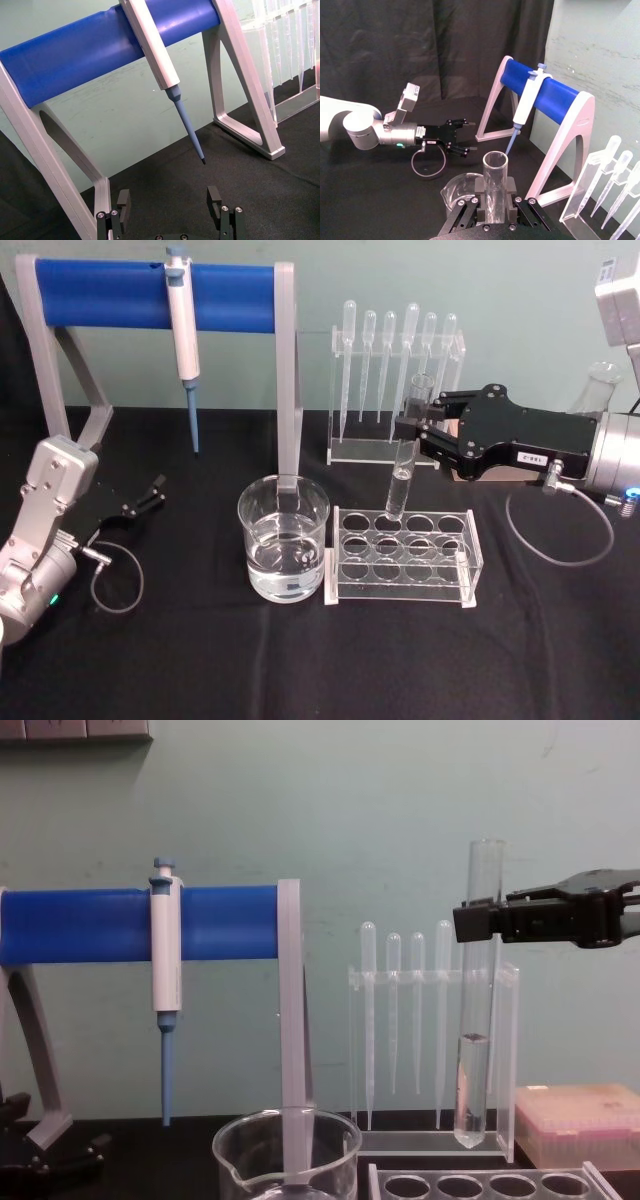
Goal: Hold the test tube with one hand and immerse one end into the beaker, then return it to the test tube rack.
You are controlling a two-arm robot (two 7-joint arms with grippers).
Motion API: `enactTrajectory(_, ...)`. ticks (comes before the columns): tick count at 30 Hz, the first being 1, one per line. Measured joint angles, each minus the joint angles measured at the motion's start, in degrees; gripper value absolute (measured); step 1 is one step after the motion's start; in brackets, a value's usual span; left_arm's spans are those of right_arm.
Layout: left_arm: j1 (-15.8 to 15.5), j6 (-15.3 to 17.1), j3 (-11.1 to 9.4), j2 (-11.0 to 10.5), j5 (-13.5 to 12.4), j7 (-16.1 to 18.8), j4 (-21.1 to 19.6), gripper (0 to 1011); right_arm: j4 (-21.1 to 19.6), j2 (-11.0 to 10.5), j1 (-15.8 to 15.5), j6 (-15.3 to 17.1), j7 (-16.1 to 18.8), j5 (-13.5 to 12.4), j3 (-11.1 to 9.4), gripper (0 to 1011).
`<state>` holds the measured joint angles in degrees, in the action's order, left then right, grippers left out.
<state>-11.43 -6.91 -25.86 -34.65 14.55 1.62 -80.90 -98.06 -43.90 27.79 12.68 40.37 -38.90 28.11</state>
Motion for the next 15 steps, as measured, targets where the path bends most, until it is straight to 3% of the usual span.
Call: enactTrajectory(15, 0.0, 0.0, 0.0, 0.0, 0.0, 0.0, 0.0, 1000, 0.0, 0.0, 0.0, 0.0, 0.0, 0.0, 0.0, 225)
